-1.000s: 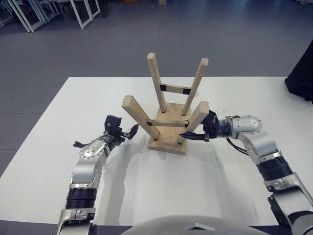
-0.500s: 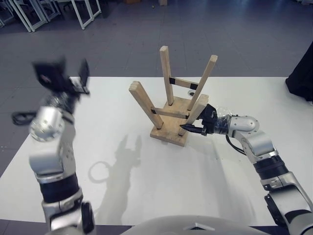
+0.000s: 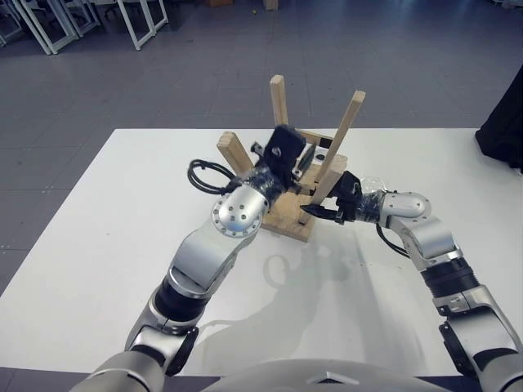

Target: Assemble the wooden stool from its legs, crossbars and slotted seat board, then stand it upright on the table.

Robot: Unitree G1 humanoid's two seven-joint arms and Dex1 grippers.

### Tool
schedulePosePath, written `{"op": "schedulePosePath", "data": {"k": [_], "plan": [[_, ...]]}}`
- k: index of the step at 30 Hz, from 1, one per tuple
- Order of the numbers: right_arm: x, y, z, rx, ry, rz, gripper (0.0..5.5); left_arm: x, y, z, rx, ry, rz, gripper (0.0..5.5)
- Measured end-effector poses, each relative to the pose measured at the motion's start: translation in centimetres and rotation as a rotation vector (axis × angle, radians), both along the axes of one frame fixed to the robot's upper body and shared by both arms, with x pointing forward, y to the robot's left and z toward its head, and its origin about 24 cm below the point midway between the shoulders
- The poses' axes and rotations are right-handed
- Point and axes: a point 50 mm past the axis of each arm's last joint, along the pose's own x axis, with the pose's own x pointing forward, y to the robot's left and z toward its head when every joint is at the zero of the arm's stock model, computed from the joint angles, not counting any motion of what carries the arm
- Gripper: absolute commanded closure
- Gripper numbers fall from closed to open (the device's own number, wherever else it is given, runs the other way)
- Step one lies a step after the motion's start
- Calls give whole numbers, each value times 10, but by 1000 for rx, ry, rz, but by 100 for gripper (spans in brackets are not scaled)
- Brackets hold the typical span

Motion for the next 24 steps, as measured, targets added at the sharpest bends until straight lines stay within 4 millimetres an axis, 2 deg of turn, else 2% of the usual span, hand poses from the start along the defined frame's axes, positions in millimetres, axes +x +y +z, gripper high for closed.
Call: {"op": "schedulePosePath", "data": {"k": [2,4,6,7,8,9,14,16,19,21,24], "plan": [[0,0,0,-1,1,3,347,-1,0,18,-21,-125,43,320],[0,0,1,-4,2,7,347,0,-1,8,105,-152,80,320],[0,1,1,-6,3,11,347,4,-3,-34,329,-14,77,320],[1,1,2,-8,5,12,347,4,4,-74,473,119,84,320],[0,1,2,-9,7,13,347,3,7,-89,529,134,94,320],[1,1,2,-10,12,11,347,4,5,-95,567,116,96,320],[0,1,0,-7,16,7,347,17,-2,-105,535,56,142,320],[-2,0,-4,-24,28,-1,347,18,-4,-107,467,79,145,320],[-2,1,-4,-47,20,4,347,5,-7,-100,300,126,72,320],[-2,0,-5,-55,20,1,347,-7,-15,-93,187,174,-37,320],[-2,-1,-5,-55,21,-1,347,-12,-13,-67,46,157,-74,320]]}}
